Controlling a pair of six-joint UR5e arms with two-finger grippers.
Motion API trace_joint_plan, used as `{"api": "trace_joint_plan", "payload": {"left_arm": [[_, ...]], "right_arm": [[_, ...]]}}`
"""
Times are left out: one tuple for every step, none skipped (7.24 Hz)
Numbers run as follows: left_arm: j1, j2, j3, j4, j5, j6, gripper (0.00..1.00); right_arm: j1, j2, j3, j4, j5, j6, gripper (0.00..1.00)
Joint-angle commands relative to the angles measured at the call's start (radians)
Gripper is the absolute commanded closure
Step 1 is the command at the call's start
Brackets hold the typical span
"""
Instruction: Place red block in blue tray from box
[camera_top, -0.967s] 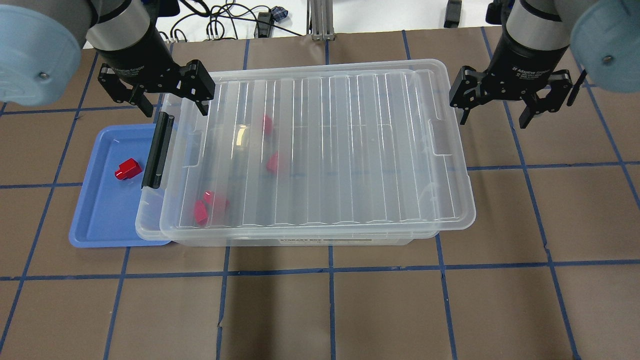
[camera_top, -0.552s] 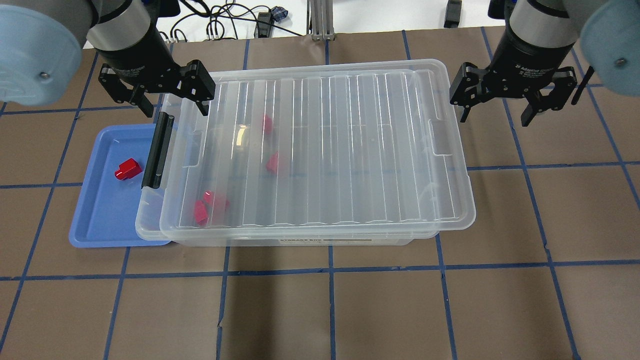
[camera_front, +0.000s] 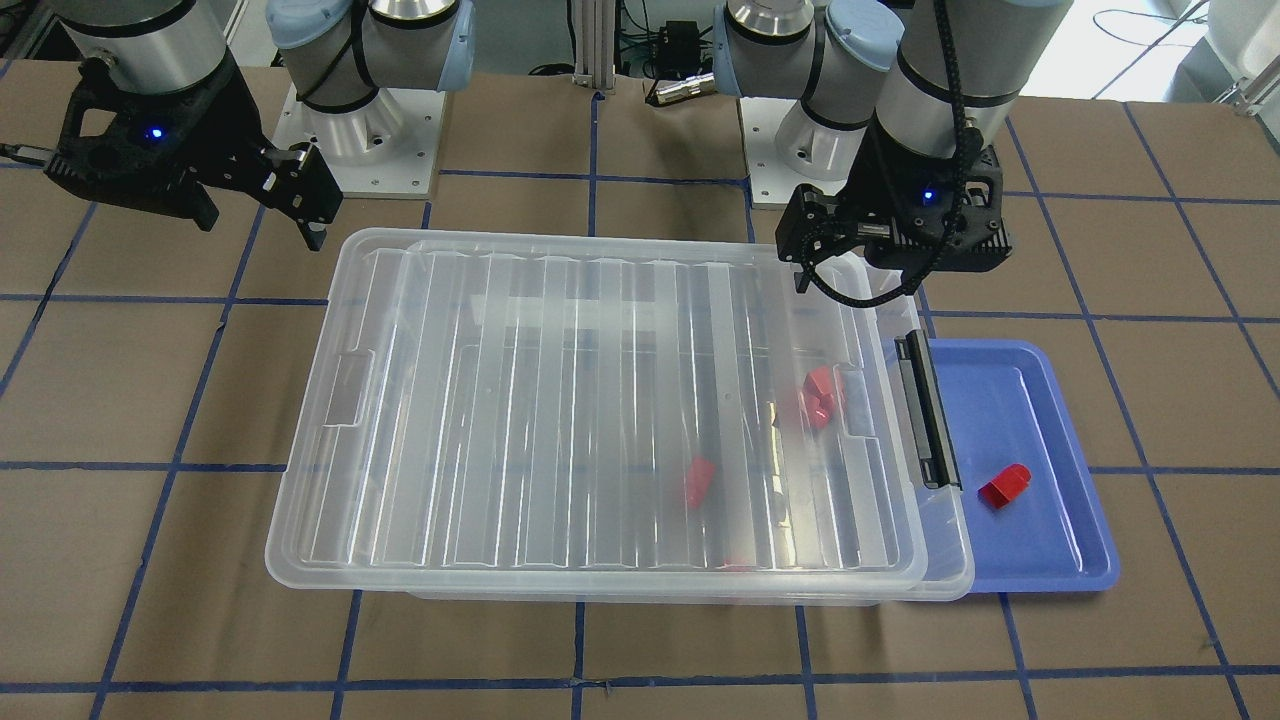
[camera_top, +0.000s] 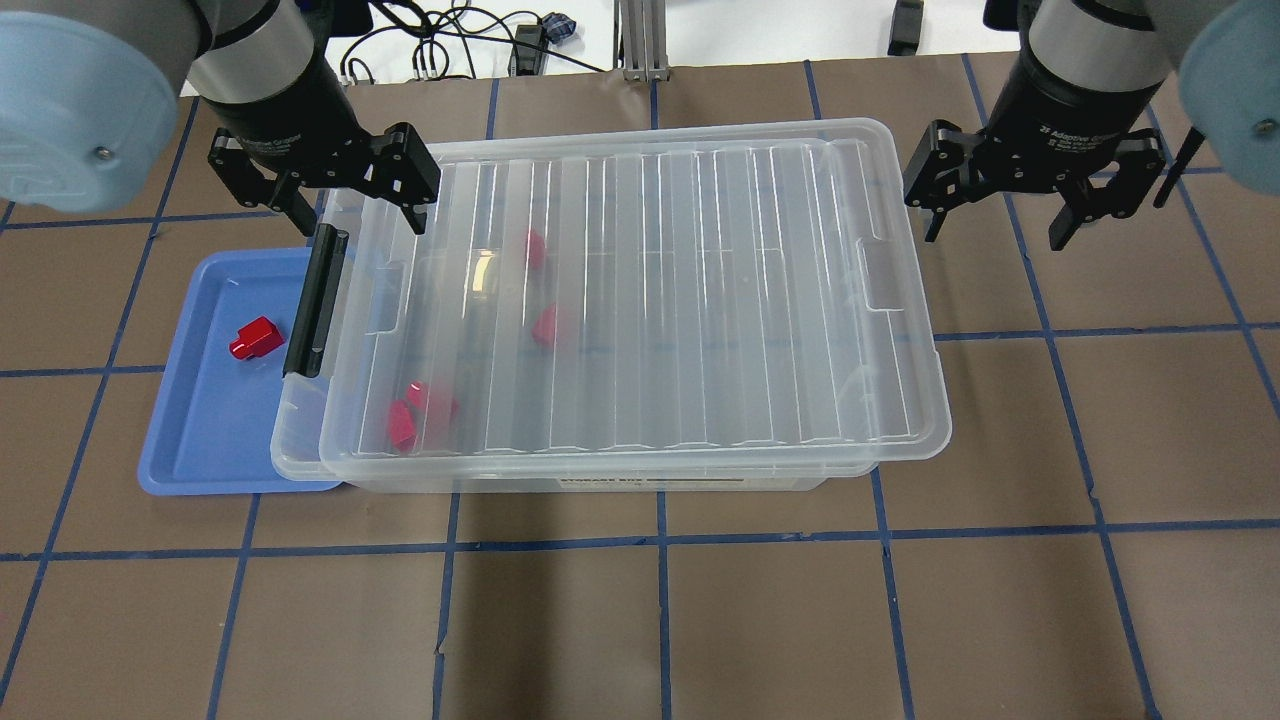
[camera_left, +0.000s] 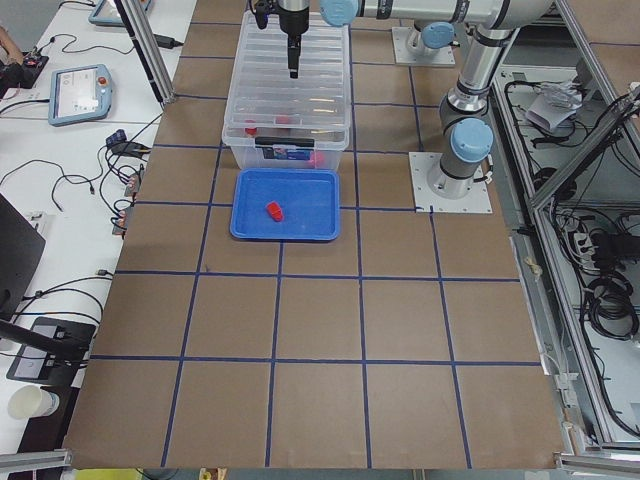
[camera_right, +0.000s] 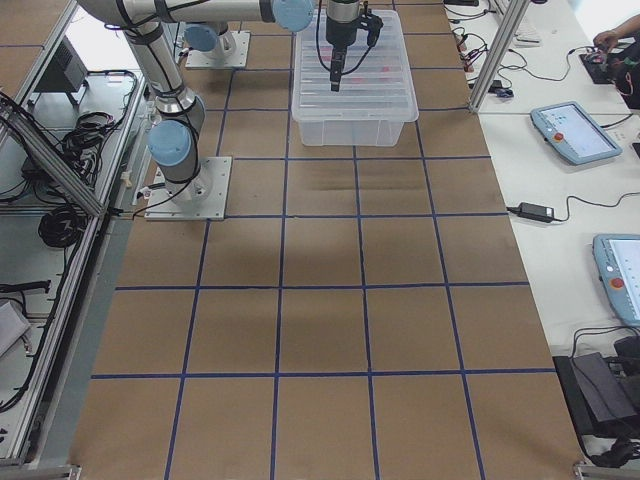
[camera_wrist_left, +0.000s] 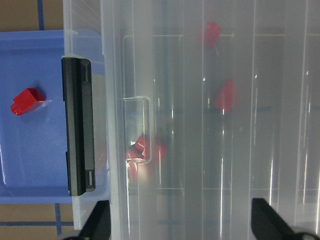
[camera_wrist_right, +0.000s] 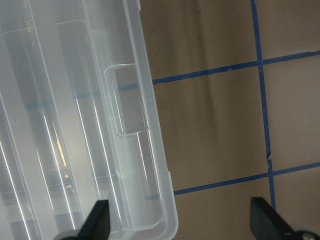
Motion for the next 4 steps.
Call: {"api": "trace_joint_plan", "payload": {"left_arm": [[-0.001, 0.007, 0.000, -0.001, 0.002, 0.002, 0.00], [-0.001, 0.011, 0.000, -0.001, 0.000, 0.002, 0.00], [-0.004, 0.005, 0.000, -0.001, -0.001, 0.002, 0.00], [-0.004, -0.001, 0.000, -0.001, -0.001, 0.002, 0.00]], "right_arm": [[0.000, 0.007, 0.007, -0.003, 0.000, -0.013, 0.00], [0.000, 0.009, 0.007, -0.003, 0.003, -0.013, 0.00], [0.000, 0.010, 0.007, -0.001, 0.002, -0.013, 0.00], [0.000, 0.012, 0.007, -0.004, 0.003, -0.011, 0.00]]}}
